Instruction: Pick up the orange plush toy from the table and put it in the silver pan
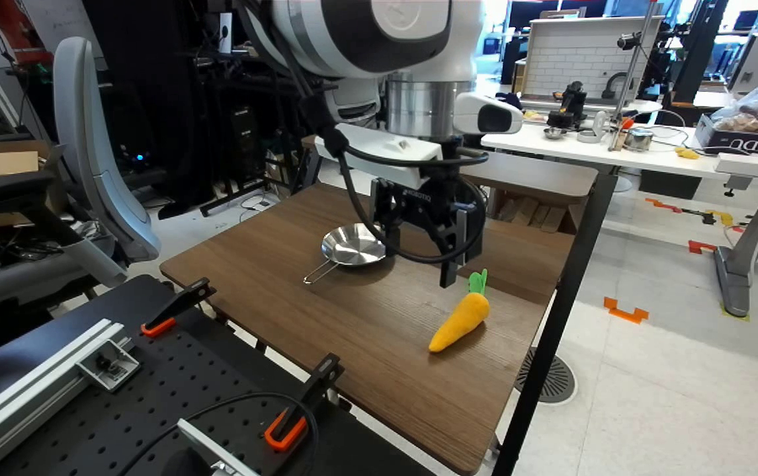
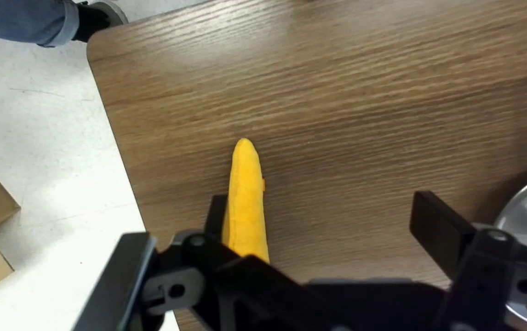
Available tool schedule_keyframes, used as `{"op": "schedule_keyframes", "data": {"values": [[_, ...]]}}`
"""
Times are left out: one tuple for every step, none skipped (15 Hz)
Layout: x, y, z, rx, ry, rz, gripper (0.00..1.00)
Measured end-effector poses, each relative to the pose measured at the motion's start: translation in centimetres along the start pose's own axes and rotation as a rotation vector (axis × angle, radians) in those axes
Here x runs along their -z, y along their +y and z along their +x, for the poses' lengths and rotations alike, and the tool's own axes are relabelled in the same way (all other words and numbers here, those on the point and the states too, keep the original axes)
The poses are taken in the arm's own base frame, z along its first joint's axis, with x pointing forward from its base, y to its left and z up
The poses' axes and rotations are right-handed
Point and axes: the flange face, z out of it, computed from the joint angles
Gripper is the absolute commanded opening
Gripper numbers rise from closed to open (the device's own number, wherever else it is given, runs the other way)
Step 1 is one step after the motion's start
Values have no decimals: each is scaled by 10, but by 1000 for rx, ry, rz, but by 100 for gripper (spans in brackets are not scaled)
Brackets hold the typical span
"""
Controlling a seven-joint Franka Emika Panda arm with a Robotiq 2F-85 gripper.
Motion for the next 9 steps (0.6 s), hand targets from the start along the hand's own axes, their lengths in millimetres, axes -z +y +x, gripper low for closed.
{"op": "schedule_keyframes", "data": {"values": [[-6,1,8,1,-2,-4,100],[-11,1,16,2,-4,-8,100],[-16,1,22,2,-7,-12,100],[-22,2,28,2,-9,-15,100],[-27,3,34,2,-11,-18,100],[-32,4,39,1,-13,-21,100],[-36,6,43,0,-15,-23,100],[-41,7,47,-1,-18,-25,100],[-45,9,50,-3,-20,-27,100]]}}
